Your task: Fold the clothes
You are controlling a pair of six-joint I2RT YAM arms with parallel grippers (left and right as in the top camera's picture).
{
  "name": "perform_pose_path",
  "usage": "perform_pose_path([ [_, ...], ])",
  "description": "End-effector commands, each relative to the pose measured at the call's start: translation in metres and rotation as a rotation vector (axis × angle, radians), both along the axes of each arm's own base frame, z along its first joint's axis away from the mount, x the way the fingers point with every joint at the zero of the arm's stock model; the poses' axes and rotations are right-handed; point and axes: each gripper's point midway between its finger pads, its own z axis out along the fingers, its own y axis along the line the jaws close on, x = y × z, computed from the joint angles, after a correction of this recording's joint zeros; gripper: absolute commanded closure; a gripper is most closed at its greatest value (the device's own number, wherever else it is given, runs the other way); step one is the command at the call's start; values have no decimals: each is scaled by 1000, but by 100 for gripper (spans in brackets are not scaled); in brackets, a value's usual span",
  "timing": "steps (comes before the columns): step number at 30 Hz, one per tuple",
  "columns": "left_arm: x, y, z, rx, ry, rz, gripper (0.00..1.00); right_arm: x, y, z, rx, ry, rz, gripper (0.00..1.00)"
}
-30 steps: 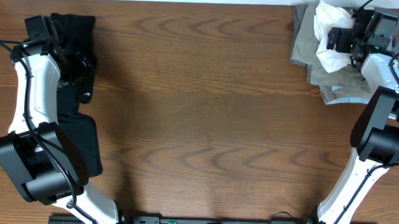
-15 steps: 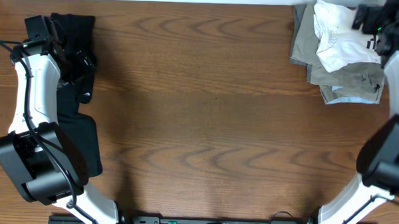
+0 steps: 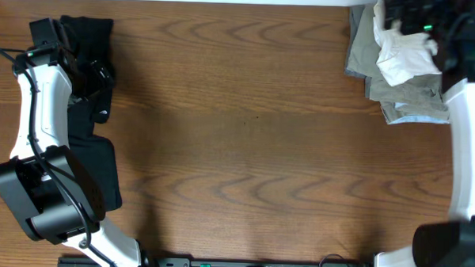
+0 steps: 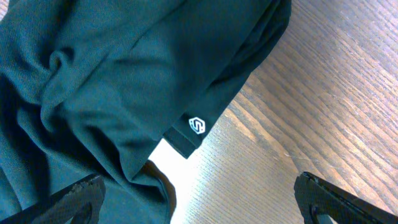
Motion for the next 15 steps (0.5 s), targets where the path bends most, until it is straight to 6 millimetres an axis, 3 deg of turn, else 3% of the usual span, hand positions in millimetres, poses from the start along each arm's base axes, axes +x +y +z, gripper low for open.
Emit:
perform_pose_path([
  [1, -1, 1, -7, 0, 18, 8, 2, -34, 84, 32, 99, -36, 258, 1],
  [3, -1, 1, -7, 0, 18, 8, 2, -49, 125, 34, 144, -19, 368, 1],
  [8, -1, 1, -7, 0, 18, 8, 2, -76, 184, 25, 144, 30, 500, 1],
  [12, -1, 1, -7, 0, 18, 8, 2, -96, 207, 11, 129, 102, 551, 1],
  [15, -1, 1, -7, 0, 18, 8, 2, -99, 204, -1, 96, 146, 522, 1],
])
